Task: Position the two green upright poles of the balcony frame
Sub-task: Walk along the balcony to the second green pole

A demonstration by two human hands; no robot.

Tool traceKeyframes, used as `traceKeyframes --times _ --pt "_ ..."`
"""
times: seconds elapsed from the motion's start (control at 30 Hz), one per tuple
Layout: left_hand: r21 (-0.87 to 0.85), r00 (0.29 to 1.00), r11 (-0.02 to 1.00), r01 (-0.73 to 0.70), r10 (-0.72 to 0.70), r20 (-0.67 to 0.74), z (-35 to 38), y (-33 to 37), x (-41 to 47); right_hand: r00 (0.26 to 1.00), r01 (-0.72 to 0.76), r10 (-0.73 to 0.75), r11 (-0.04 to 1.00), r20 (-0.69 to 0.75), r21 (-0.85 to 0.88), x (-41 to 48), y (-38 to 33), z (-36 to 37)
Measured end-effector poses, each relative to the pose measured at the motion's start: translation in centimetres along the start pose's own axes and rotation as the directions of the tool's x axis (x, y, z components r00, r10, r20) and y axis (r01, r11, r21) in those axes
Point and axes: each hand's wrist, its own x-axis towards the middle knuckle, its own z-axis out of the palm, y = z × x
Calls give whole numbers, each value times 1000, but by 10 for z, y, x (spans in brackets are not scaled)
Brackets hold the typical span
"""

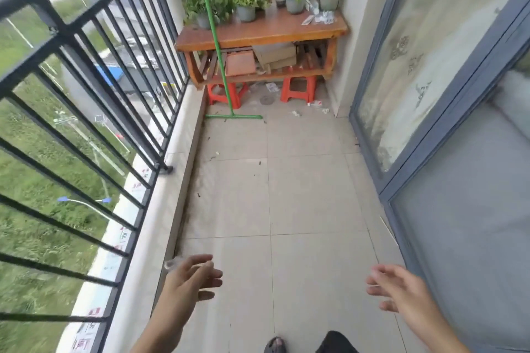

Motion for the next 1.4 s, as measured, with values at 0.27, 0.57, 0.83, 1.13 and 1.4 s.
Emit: traceKeyframes --times 0.27,0.57,0.83,1.13,1.4 --pt "31 1000 999 8 -8 5 63 87 133 998 -29 32 998 -57 48 144 -71 -14" --pt "-27 998 999 -25 24 -53 148 211 271 995 78 -77 997 58 -27 351 -238 -24" --pt "-130 985 987 91 -109 -136 161 259 381 981 109 -93 990 170 -90 488 -337 23" --pt "-107 992 994 35 -47 -117 149 394 596 989 49 -36 995 143 -89 657 -450 108" --pt "-61 990 996 -66 58 -132 149 507 739 994 13 -3 996 111 -94 773 -540 145"
